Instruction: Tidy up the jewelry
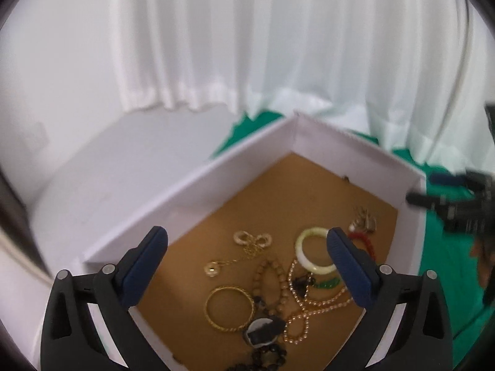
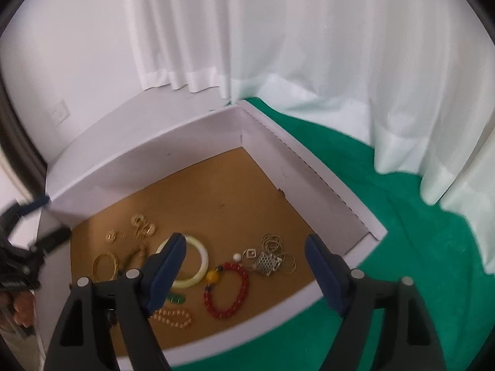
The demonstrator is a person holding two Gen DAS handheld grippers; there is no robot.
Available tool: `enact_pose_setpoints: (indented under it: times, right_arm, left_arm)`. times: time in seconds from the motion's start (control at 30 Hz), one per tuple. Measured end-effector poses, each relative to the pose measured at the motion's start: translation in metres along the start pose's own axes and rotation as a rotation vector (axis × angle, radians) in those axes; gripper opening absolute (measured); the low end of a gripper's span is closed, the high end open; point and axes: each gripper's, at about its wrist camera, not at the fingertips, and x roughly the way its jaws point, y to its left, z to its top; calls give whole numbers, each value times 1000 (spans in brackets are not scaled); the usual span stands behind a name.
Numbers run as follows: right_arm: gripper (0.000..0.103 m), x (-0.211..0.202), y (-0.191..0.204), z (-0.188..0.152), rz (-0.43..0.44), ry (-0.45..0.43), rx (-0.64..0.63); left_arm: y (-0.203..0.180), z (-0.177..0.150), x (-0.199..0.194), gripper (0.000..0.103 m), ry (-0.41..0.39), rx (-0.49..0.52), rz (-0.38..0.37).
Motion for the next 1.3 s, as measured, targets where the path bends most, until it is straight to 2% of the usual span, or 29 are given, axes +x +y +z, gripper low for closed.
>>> enact_pose_setpoints:
  times: [0.03, 0.13, 0.2, 0.3, 0.43, 0.6, 0.8, 1.1, 1.3]
  right_arm:
    - [81, -6, 8, -5, -1, 2, -25]
    - [81, -23, 25, -16, 4, 3, -53]
    - [81, -30, 34, -23, 6, 15, -55]
    - [82, -38, 44, -31, 10, 31, -57]
    - [82, -49, 58, -39, 22, 40, -75]
    - [82, -57, 80, -42, 20, 55, -118]
    - [82, -59, 95, -39, -2, 61, -141]
    - [82, -57, 95, -40, -36, 65, -146]
    - [82, -58, 94, -40, -28, 66, -148]
  left_arm:
    - [-3, -3, -11, 102, 4, -29, 39]
    - [-5, -14, -32, 102, -28, -73, 93]
    - [-2, -22, -39, 102, 16, -121, 114]
    - [6, -32, -43, 102, 103, -181, 87]
    - [25, -46, -45, 102, 206, -322, 111]
    - [30, -53, -58, 102, 219, -300, 180]
    - [32, -53, -70, 102, 203, -311, 192]
    - [26, -53, -72, 102, 197, -289, 194]
    - [19, -52, -74, 102, 167, -270, 183]
